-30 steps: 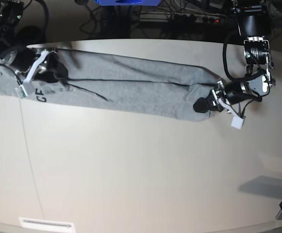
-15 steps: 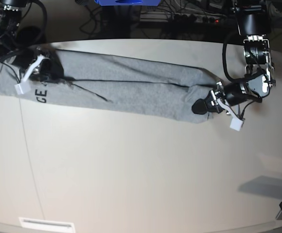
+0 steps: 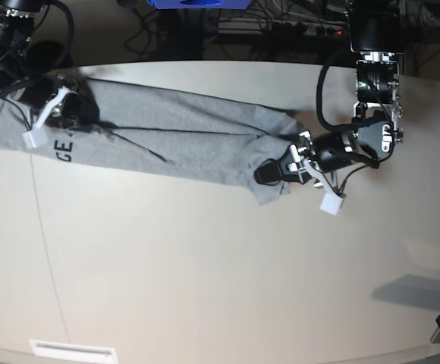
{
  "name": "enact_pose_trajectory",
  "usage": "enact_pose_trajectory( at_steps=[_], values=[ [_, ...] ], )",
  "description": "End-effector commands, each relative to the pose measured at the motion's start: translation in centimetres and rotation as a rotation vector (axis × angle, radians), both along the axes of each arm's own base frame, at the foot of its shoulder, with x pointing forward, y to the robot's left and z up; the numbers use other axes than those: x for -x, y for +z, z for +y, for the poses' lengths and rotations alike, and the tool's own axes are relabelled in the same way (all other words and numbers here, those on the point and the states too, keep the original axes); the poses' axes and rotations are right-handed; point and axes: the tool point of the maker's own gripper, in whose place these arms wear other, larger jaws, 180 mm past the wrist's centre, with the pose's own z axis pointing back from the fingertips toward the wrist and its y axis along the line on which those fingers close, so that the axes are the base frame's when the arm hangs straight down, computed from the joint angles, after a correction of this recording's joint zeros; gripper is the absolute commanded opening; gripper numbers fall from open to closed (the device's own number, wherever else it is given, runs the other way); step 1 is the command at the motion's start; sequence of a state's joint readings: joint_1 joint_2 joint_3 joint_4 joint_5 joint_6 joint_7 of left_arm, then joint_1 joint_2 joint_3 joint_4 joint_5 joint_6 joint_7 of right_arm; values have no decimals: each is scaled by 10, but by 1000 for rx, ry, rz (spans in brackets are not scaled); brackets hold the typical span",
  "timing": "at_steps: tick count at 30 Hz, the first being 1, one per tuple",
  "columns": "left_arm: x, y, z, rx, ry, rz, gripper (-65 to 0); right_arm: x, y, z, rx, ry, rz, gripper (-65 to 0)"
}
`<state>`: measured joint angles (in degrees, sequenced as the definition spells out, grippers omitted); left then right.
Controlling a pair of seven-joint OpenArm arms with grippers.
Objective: Fold the T-shirt properly
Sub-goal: 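Lift the held strip end with the left gripper toward the strip's middle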
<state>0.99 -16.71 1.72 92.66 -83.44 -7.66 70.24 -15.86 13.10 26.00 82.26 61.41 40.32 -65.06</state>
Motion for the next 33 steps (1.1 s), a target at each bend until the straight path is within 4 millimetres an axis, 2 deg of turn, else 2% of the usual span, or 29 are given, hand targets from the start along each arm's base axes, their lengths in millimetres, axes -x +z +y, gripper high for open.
enact_pose_trajectory(
  at_steps=[1, 6, 7, 16, 26, 33],
  values=[
    [-6, 15, -4, 23, -10, -46, -650, 2, -2, -7, 39, 15, 19, -649],
    [-5, 30, -30, 84, -29, -87, -650, 3, -2, -7, 40, 16, 20, -649],
    [-2, 32, -40, 96, -51, -88, -650, 3, -2, -7, 40, 16, 20, -649],
    [16, 34, -105, 189, -155, -65, -650, 4, -3, -7, 39, 16, 23, -649],
    [14, 27, -107, 189, -159, -40, -650, 4, -3, -6, 38, 17, 24, -649],
    [12, 48, -145, 179, -313, -104, -650, 4, -3, -6, 39, 18, 24, -649]
  ],
)
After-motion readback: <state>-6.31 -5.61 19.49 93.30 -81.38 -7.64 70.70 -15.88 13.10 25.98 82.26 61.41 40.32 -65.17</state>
